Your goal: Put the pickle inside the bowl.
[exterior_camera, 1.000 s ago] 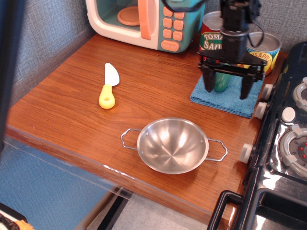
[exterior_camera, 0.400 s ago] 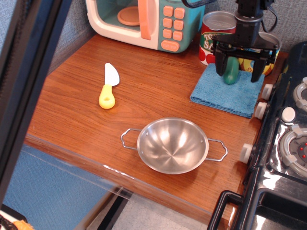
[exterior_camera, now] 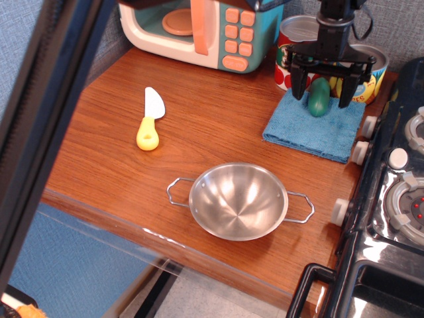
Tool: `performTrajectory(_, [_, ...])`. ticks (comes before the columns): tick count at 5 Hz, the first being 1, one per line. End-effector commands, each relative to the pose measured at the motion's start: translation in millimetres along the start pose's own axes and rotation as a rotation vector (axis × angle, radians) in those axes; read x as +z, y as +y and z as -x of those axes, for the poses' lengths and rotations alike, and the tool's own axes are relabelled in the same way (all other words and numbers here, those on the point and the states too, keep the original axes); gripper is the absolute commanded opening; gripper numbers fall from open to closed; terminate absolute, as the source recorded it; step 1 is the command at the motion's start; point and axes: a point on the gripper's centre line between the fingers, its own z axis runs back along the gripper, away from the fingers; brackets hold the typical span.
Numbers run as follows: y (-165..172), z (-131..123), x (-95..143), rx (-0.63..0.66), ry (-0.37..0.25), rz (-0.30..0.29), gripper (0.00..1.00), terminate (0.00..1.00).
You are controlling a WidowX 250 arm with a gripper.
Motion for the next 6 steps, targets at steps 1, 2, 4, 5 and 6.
performTrajectory(1, [5, -15, 10, 0.023, -0.034, 0.004, 1.00, 0.00])
performTrajectory(2, [3, -14, 8, 0.015, -0.031, 0.002, 0.00, 0.00])
performTrajectory(4, [-3, -7, 29, -0.021, -0.061, 0.026, 0.00, 0.00])
performTrajectory(5, [-6, -1, 50, -0.041, -0.103, 0.045, 0.00, 0.00])
performTrajectory(6, [-8, 10, 83, -0.059, -0.181, 0.060, 0.00, 0.00])
